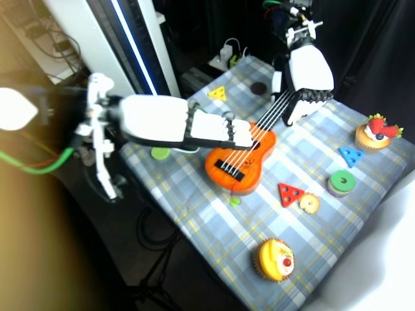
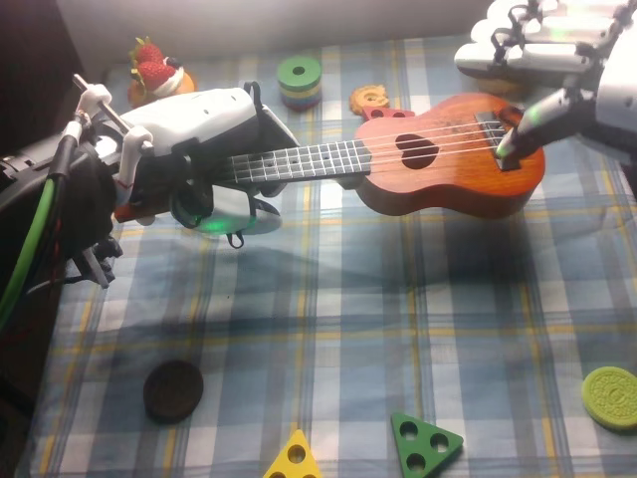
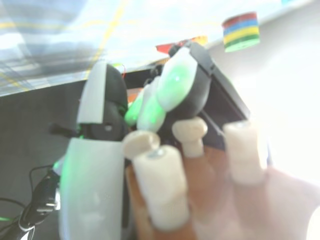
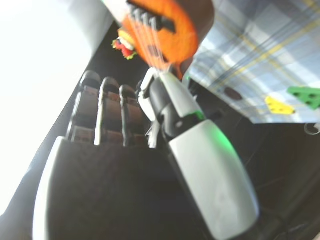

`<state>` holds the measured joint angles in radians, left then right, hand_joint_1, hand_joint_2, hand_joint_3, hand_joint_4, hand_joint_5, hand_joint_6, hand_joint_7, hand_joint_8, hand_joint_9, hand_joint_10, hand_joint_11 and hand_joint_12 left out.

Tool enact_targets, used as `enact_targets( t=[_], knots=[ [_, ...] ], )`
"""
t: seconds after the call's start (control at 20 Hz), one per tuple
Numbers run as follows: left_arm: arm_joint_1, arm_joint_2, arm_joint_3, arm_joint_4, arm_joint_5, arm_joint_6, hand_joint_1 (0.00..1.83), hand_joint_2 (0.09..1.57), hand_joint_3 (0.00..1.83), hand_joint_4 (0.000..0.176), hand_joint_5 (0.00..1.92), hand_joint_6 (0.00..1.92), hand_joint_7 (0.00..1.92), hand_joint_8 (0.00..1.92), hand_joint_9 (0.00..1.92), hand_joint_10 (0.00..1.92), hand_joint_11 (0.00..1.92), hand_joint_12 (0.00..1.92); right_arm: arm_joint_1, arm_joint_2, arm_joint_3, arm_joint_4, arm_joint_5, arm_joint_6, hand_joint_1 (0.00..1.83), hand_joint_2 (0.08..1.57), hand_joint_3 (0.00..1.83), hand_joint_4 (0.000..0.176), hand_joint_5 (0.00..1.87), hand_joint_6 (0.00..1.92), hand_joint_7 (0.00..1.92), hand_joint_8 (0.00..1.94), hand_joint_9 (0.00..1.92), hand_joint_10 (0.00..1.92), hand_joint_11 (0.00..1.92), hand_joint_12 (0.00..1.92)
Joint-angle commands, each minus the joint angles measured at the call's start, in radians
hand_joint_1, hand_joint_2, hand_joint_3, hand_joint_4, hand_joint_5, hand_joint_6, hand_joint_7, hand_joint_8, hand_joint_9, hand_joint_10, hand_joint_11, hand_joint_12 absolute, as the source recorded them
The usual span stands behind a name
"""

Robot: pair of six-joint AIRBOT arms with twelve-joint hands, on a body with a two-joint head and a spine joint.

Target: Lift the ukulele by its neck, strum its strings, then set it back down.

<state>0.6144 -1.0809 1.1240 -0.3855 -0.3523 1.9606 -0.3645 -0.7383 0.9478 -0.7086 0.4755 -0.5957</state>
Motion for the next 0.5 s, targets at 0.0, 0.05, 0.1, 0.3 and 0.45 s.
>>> enact_targets(
  t=[0.0,0.05,0.1,0.3,0.45],
  knots=[
    [-0.009,-0.001,0.004,0.001,-0.108,-0.009,1.35,1.20,0.00,0.000,0.88,1.92,1.21,1.92,1.43,1.92,1.53,1.92,0.016,0.003,-0.006,0.024,0.115,0.002,1.02,1.55,0.00,0.000,0.86,0.09,0.22,0.01,0.02,0.00,0.00,0.00],
    [-0.009,-0.001,0.003,0.001,-0.106,-0.009,1.35,1.20,0.00,0.000,0.88,1.92,1.20,1.92,1.43,1.92,1.53,1.92,0.031,0.019,-0.009,0.026,0.115,0.002,0.96,1.55,0.00,0.010,0.83,0.07,0.18,0.00,0.00,0.00,0.00,0.00],
    [-0.007,-0.001,0.001,0.001,-0.103,-0.009,1.36,1.20,0.00,0.000,0.89,1.92,1.23,1.92,1.45,1.92,1.54,1.92,0.051,0.033,-0.010,0.029,0.115,0.001,1.02,1.55,0.00,0.000,0.72,0.02,0.15,0.00,0.01,0.00,0.00,0.00],
    [0.008,0.016,-0.020,0.023,-0.080,-0.009,1.33,1.20,0.00,0.000,0.90,1.92,1.21,1.92,1.43,1.92,1.53,1.92,0.052,0.061,-0.017,0.136,0.120,-0.076,0.96,1.53,0.00,0.003,0.46,0.00,0.25,0.00,0.18,0.00,0.00,0.55],
    [0.010,0.023,-0.028,0.047,-0.045,-0.008,1.31,1.20,0.00,0.000,0.95,1.92,1.26,1.92,1.46,1.92,1.56,1.92,0.015,0.075,-0.017,0.215,0.150,-0.117,0.95,1.55,0.00,0.000,0.47,0.02,0.22,0.00,0.15,0.00,0.00,0.73]
  ],
)
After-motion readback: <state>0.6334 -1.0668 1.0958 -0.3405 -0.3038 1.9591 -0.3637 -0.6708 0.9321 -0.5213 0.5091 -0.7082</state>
